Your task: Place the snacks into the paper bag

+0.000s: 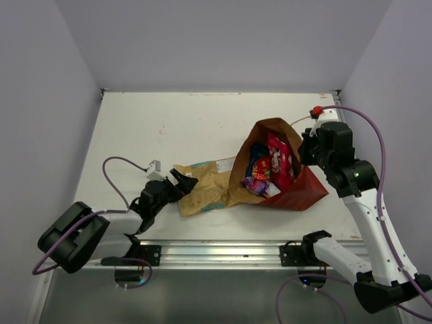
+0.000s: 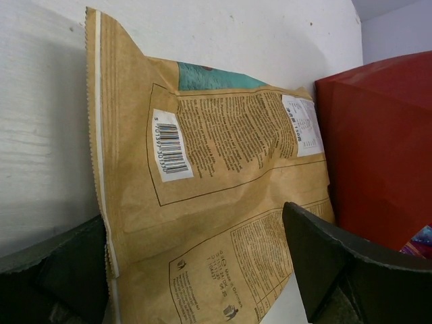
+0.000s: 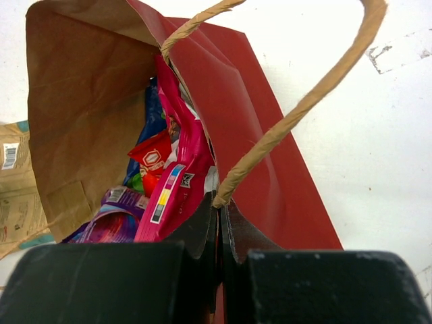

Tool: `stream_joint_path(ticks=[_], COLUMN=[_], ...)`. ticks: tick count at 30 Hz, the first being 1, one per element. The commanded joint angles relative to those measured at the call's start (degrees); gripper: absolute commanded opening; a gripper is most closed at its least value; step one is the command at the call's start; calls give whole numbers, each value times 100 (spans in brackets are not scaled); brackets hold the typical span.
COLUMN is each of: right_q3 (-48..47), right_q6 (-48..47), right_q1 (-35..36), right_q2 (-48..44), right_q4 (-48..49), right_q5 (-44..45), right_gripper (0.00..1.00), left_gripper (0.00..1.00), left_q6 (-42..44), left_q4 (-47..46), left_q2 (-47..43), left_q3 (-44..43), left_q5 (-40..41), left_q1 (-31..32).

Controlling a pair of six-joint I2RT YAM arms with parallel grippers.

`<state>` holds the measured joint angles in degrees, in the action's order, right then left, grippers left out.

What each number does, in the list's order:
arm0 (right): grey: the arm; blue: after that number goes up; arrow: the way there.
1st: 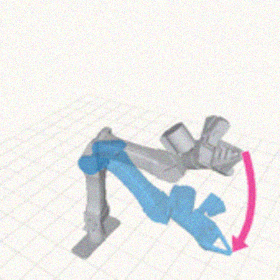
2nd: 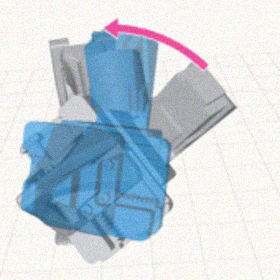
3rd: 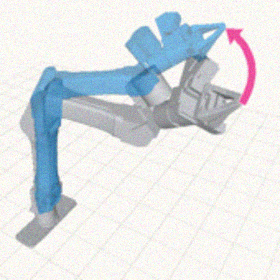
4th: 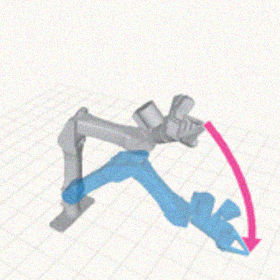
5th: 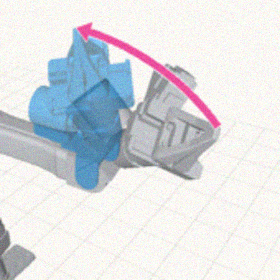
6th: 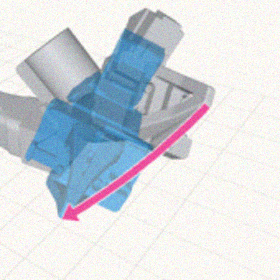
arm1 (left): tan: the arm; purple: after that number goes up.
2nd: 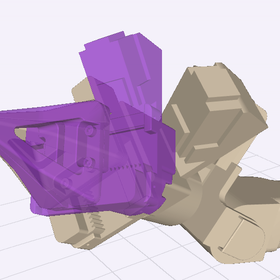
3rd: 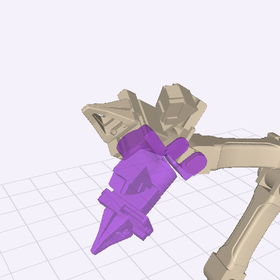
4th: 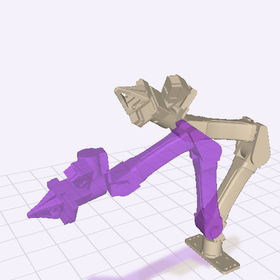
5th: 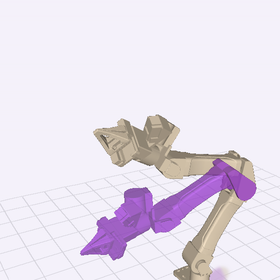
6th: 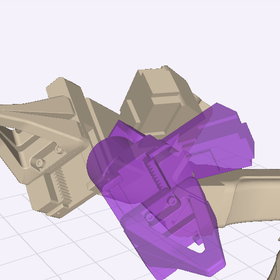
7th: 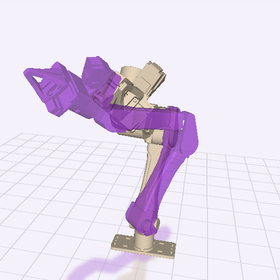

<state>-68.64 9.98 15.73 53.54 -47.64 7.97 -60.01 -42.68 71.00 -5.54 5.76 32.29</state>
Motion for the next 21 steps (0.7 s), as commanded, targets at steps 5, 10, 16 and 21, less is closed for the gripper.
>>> stream_joint_path(ticks=[5, 10, 16, 21], right_q3=[-35, -53, -62, -105], right_q6=[-75, -84, -66, -57], right_q1=[-35, -35, -35, -35], right_q2=[34, 51, 51, 122], right_q4=[62, 53, 62, 70], right_q5=[135, 135, 126, 109], right_gripper=[0, 0, 0, 0], left_gripper=[83, 0, 0, 0], left_q6=[-195, -117, 173, 612], left_q4=[-874, -690, 600, 2129], left_q2=[291, 213, -988, -1668], left_q3=[9, -219, -1254, -3062], left_q5=[-550, -777, -778, -953], left_q1=[-21, -21, -13, -4])
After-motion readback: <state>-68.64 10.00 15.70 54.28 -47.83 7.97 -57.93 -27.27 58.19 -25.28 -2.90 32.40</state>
